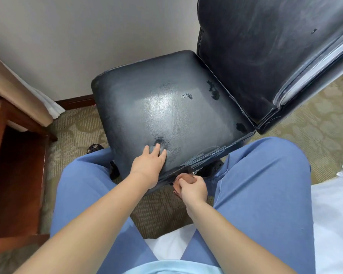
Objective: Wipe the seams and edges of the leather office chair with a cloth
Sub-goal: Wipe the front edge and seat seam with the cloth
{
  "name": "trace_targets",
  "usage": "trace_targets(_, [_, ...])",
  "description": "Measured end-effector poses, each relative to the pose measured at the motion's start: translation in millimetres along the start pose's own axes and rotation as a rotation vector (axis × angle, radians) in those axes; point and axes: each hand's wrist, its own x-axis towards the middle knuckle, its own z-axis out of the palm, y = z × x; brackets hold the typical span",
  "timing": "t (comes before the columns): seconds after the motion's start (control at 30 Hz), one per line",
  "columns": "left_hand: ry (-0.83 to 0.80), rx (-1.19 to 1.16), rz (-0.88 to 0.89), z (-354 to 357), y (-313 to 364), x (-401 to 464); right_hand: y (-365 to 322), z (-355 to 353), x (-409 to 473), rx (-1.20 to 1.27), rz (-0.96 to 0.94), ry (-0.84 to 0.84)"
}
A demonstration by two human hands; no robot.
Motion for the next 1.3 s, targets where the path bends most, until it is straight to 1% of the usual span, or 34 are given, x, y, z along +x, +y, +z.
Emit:
trace_targets(0.03, [0.005,0.001,0.001,-0.2,0.2,-0.4,1.3,0.8,-0.9,-0.018,0.017,-0.077])
trace_targets(0.1, [0.012,-0.005,0.001,-0.8,1.0,-0.6,3.5,5.5,-10.9,-0.059,0.074,-0.303])
trace_targets(0.13, [0.012,-0.009,0.000,-0.7,0.9,-0.6,6.7,9.9,-14.2,-0.102,0.085,-0.384])
trace_targets(0.17, [0.012,-0.014,0.000,-0.2,0.9,-0.1,10.0,15.4,-16.2,-0.146,0.085,-0.419])
trace_targets(0.2, [0.012,-0.023,-0.001,-0.1,0.3,0.5,11.9,19.0,-18.2,-0.146,0.074,-0.413])
trace_targets(0.27, [0.009,-0.038,-0.002,-0.3,-1.7,1.7,8.6,19.0,-19.6,-0.082,0.091,-0.338])
trace_targets(0.33, [0.007,-0.040,0.007,-0.9,-4.0,3.4,2.2,9.7,-14.7,0.067,0.147,-0.204])
trace_targets(0.37, [0.008,-0.037,0.013,-1.4,-5.1,4.3,-1.2,4.1,-9.7,0.159,0.162,-0.110])
trace_targets(0.4, [0.011,-0.032,0.017,-1.9,-6.0,4.7,-5.1,0.6,-4.4,0.241,0.149,-0.011])
trace_targets(0.47, [0.018,-0.017,0.021,-2.4,-6.1,5.5,-10.9,-1.2,5.9,0.354,0.045,0.148])
trace_targets(0.53, [0.026,0.001,0.022,-3.7,-4.2,6.0,-17.4,0.5,8.1,0.358,-0.047,0.196])
trace_targets(0.6, [0.032,0.005,0.021,-6.2,-3.0,6.6,-20.4,0.0,4.6,0.270,-0.107,0.184])
trace_targets(0.63, [0.031,0.003,0.022,-7.2,-3.2,7.0,-17.5,2.0,2.9,0.215,-0.119,0.139])
trace_targets(0.7, [0.035,-0.003,0.030,-8.6,-4.1,7.4,-13.9,6.2,-9.9,0.123,-0.101,-0.007])
trace_targets(0.77, [0.046,-0.014,0.033,-9.0,-5.0,7.1,-6.1,11.4,-18.0,0.031,-0.107,-0.074])
trace_targets(0.8, [0.048,-0.018,0.032,-8.8,-5.0,6.9,-4.2,11.8,-18.7,0.029,-0.097,-0.077])
trace_targets(0.87, [0.051,-0.021,0.033,-8.8,-5.4,6.9,-8.9,10.8,-15.3,0.174,-0.081,-0.061])
trace_targets(0.93, [0.053,-0.027,0.032,-8.5,-5.2,7.2,-15.4,9.4,-8.3,0.299,-0.088,0.033])
trace_targets(1.0, [0.052,-0.030,0.030,-8.2,-4.6,7.7,-17.7,7.8,2.4,0.205,-0.128,0.145])
trace_targets(1.07, [0.049,-0.035,0.028,-8.3,-3.9,8.0,-20.0,1.5,2.3,0.089,-0.206,0.244])
trace_targets(1.1, [0.049,-0.036,0.026,-8.4,-3.8,8.0,-19.5,-1.0,0.6,0.021,-0.254,0.243])
trace_targets(1.23, [0.048,-0.029,0.026,-9.2,-4.0,7.3,-7.7,1.0,-9.2,-0.276,-0.417,0.028])
trace_targets(1.3, [0.051,-0.028,0.022,-9.3,-3.5,7.2,-6.5,2.3,-8.5,-0.279,-0.427,0.000])
